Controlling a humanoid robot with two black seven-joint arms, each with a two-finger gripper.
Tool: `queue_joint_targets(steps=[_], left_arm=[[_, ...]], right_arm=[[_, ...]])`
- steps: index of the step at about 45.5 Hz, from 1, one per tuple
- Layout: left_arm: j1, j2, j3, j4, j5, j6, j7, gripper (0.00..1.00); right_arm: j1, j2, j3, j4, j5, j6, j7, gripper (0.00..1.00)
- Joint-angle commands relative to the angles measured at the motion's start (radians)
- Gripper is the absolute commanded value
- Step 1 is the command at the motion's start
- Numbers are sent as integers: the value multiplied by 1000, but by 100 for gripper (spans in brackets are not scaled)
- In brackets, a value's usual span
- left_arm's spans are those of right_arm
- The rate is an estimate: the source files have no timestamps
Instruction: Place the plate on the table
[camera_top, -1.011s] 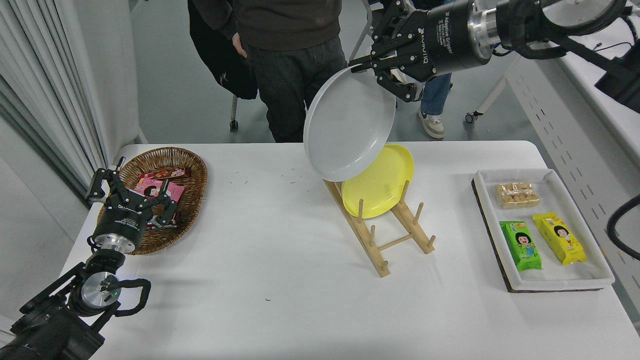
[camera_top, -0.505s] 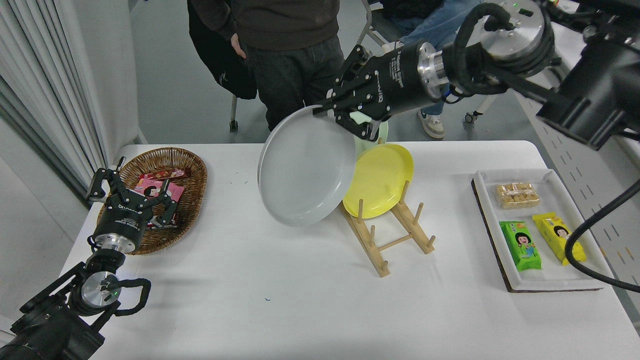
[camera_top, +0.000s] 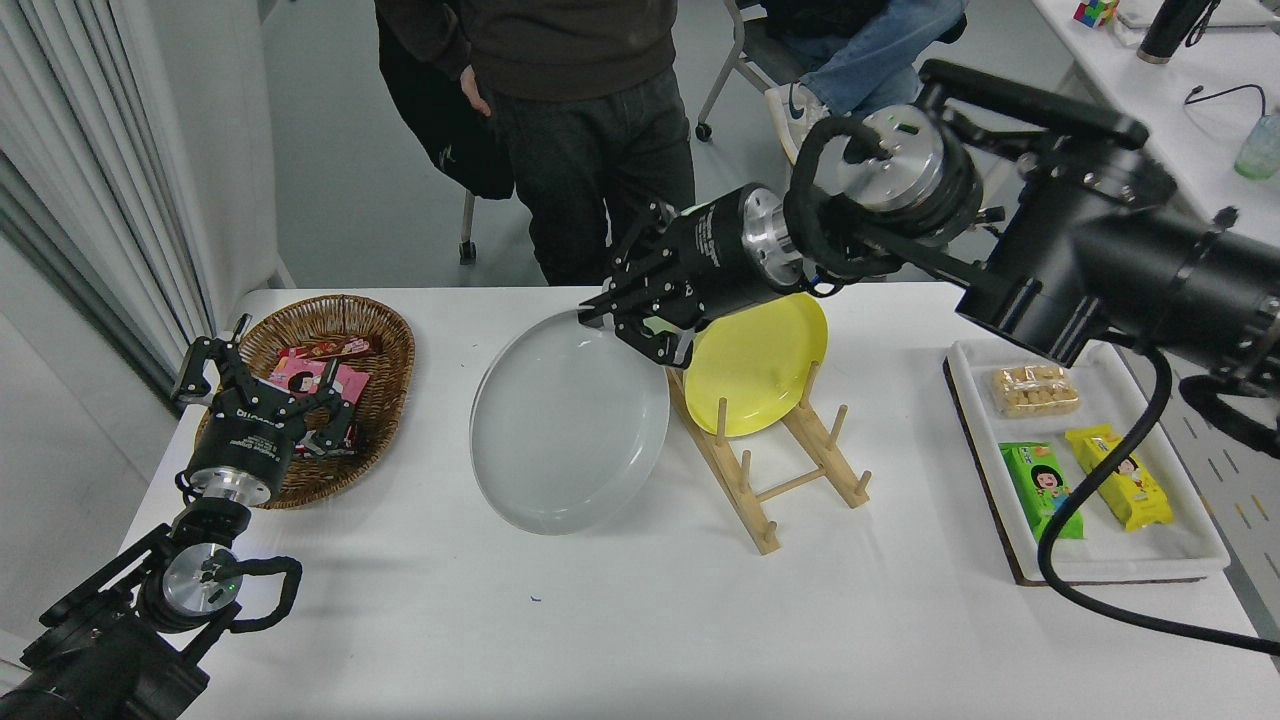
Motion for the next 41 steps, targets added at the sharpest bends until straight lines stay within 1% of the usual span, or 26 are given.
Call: queue_joint_targets(steps=[1,7,11,21,27,35,41], left_arm=[[0,0,0,0,0,0,0,98],[0,0,0,0,0,0,0,98],[0,0,0,0,0,0,0,98],[0,0,0,0,0,0,0,98],[0,0,0,0,0,0,0,98],[0,0,0,0,0,0,0,98],[0,0,0,0,0,0,0,98]], right_arm=[[-76,92,63,-44,-45,-73,1,0],[-116,138,146,-79,-51,-197,1,0],[-124,164,153,-103,-54,-245,1,0],[-165,164,135,-162,-80,-281,2,0],[-181,164,146,-257,-80,-337,4,0],[-227,164,167,-315,-77,-335,5,0],[-263,164,164,-303,-77,-320,11,0]])
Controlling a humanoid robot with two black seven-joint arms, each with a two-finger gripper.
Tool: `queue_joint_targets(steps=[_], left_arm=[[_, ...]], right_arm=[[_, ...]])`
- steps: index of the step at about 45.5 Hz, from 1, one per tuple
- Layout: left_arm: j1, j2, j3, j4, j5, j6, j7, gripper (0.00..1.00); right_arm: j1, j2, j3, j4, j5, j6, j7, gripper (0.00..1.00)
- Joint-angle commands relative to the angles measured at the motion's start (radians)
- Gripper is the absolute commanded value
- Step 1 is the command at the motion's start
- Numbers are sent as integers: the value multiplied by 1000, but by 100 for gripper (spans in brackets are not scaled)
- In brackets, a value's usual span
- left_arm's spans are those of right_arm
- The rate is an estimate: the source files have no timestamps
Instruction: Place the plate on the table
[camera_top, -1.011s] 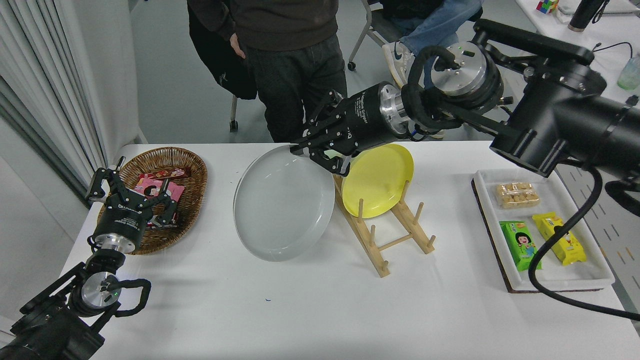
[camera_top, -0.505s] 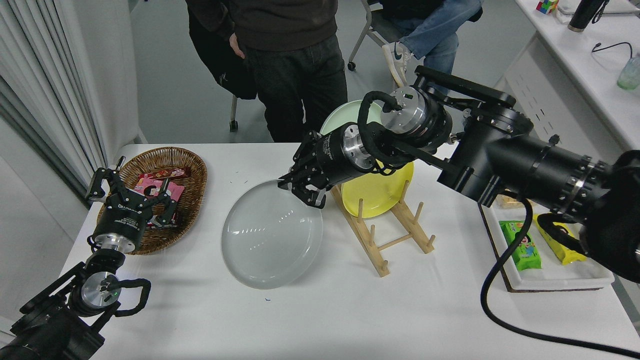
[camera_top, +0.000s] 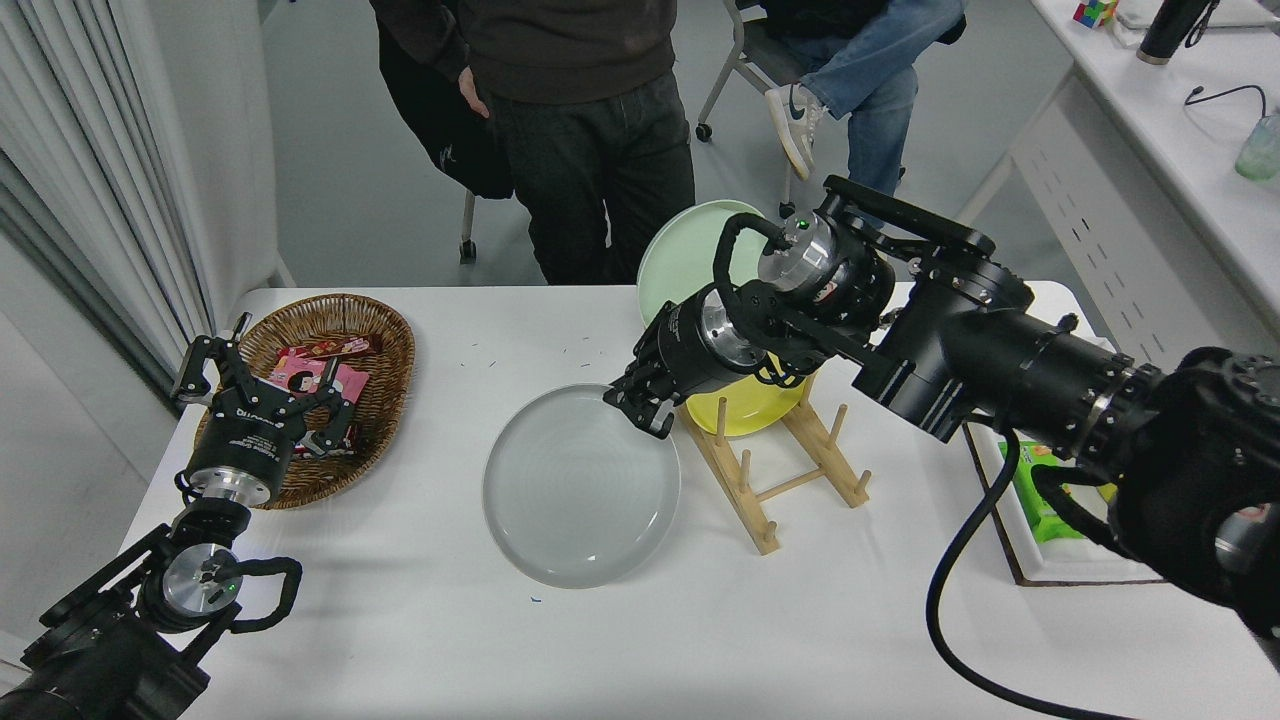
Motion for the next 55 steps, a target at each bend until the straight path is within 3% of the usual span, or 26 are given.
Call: queue_joint_targets(steps=[1,27,55], left_arm=[[0,0,0,0,0,0,0,98],[0,0,0,0,0,0,0,98],[0,0,0,0,0,0,0,98]], right_arm=[[-62,4,10,-35,1,1,6,0],[-180,4,-17,-5,1,197,2,0],[-252,4,-14,-23,84,197,69,0]])
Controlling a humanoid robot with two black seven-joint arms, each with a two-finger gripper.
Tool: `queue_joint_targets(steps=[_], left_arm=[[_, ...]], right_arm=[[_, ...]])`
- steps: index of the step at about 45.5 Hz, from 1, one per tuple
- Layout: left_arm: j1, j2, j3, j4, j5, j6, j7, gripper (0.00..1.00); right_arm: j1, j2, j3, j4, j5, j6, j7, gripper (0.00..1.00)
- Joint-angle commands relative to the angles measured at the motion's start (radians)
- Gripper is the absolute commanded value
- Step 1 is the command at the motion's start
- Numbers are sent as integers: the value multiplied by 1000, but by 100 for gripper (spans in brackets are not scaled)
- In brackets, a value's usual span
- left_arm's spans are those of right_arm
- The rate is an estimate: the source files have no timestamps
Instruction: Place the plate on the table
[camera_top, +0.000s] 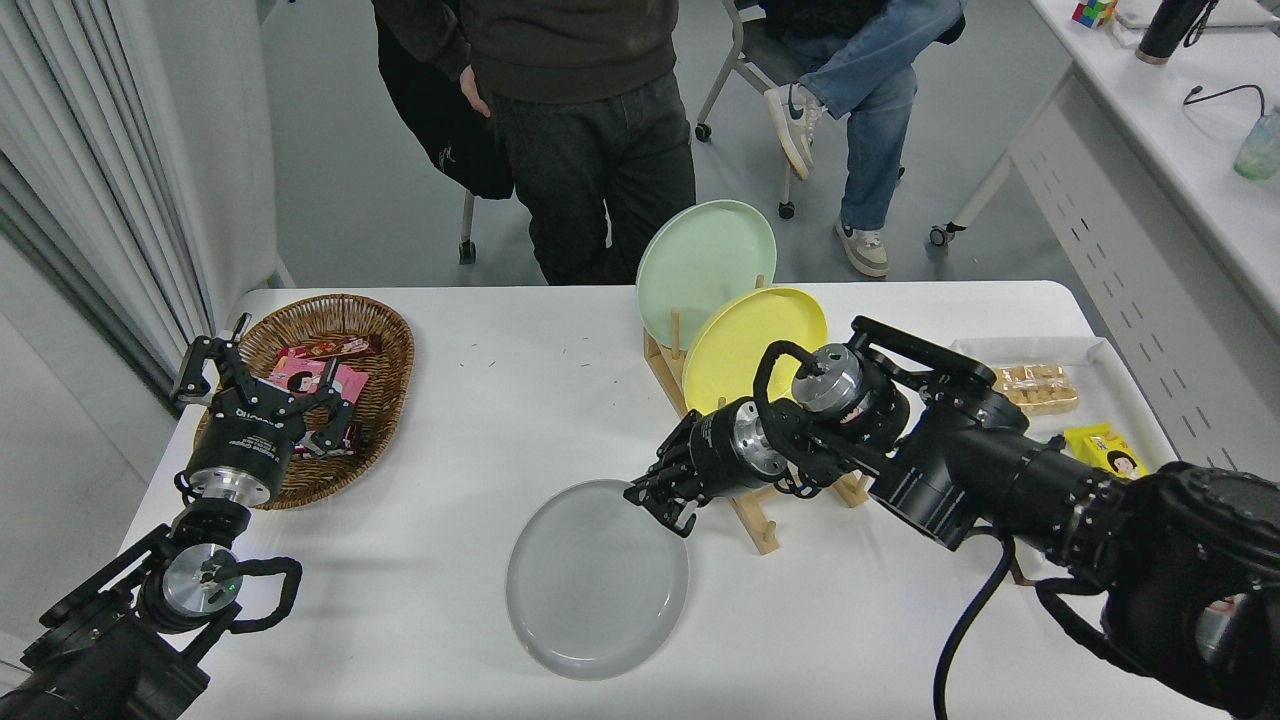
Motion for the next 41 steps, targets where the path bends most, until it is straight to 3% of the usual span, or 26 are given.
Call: queue_joint_targets(steps=[1,12,27,41], left_arm=[[0,0,0,0,0,0,0,98],[0,0,0,0,0,0,0,98],[0,0,0,0,0,0,0,98],[0,0,0,0,0,0,0,98]], right_arm=[[-35,0,1,-11,47,-9,34,0],[-44,0,10,-12,61,-50,37,0],[-42,0,41,-11,66,-219,34,0],[-41,0,67,-29,57,-235,36,0]])
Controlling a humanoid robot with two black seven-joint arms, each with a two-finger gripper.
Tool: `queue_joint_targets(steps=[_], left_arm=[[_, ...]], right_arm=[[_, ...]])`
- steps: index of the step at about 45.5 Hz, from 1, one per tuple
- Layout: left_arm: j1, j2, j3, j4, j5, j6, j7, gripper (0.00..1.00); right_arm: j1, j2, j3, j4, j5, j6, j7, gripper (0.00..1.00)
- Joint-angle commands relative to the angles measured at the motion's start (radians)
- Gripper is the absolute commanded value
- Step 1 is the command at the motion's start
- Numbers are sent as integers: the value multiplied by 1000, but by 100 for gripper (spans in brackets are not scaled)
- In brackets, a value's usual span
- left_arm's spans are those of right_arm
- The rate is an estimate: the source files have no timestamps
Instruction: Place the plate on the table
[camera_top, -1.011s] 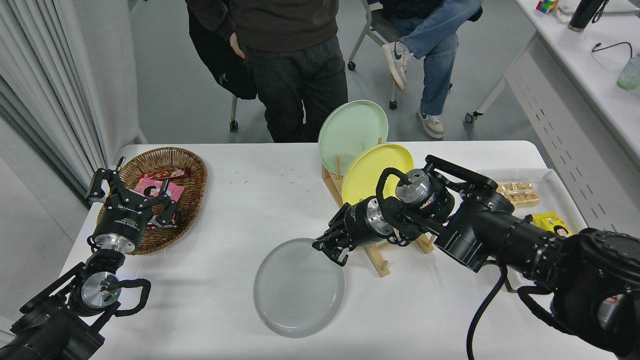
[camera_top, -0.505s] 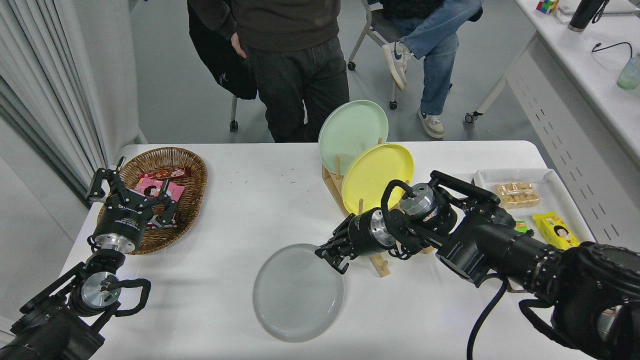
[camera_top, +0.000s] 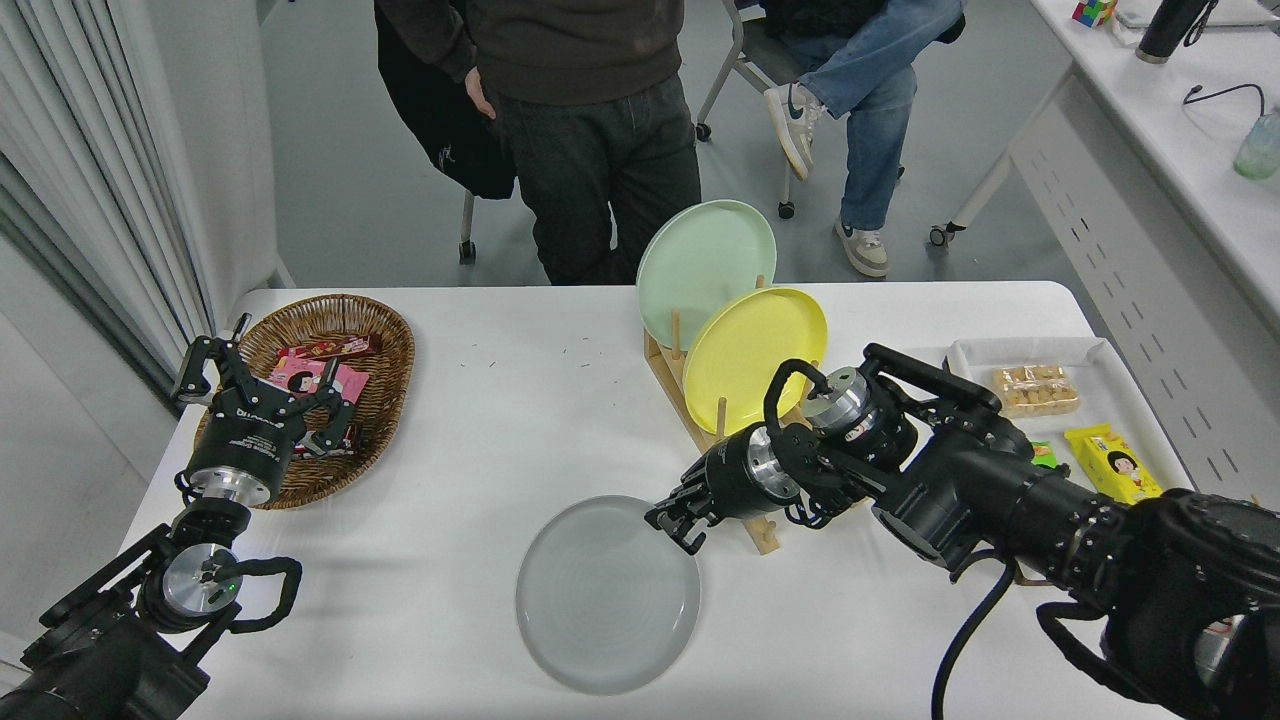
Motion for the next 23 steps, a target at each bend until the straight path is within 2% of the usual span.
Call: queue_joint_targets(steps=[1,23], left_arm=[[0,0,0,0,0,0,0,98],[0,0,0,0,0,0,0,98]], right_arm=[[1,0,26,-13,-3,-31,1,0],[-2,0,64,-21,5,-30,5,0]])
